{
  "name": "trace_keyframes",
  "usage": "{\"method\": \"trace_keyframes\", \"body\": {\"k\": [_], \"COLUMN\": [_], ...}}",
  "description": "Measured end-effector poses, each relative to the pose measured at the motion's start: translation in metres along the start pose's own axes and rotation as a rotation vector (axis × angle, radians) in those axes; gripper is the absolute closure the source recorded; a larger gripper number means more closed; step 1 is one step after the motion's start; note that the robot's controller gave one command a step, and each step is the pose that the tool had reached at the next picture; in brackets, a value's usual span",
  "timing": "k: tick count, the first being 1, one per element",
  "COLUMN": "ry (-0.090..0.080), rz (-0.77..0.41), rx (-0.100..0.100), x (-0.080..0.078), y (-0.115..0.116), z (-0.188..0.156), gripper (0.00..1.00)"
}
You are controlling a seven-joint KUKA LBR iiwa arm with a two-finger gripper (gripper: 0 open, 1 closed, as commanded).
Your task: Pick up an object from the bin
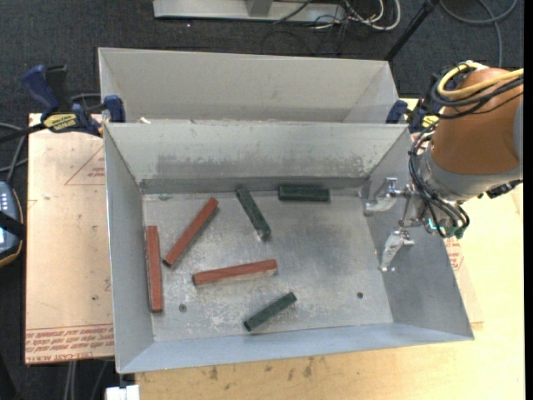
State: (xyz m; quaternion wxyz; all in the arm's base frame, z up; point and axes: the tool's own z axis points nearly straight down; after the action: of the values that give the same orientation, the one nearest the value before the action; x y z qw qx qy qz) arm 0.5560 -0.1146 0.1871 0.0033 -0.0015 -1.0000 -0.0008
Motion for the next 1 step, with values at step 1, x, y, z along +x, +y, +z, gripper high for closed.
{"method": "trace_keyframes", "body": {"k": [1], "ry": [-0.008], "rz": [-0.003], "rx": [0.001], "x": [-0.0018], "y": [0.0004], "z": [-0.0043], "gripper": [0.00]}}
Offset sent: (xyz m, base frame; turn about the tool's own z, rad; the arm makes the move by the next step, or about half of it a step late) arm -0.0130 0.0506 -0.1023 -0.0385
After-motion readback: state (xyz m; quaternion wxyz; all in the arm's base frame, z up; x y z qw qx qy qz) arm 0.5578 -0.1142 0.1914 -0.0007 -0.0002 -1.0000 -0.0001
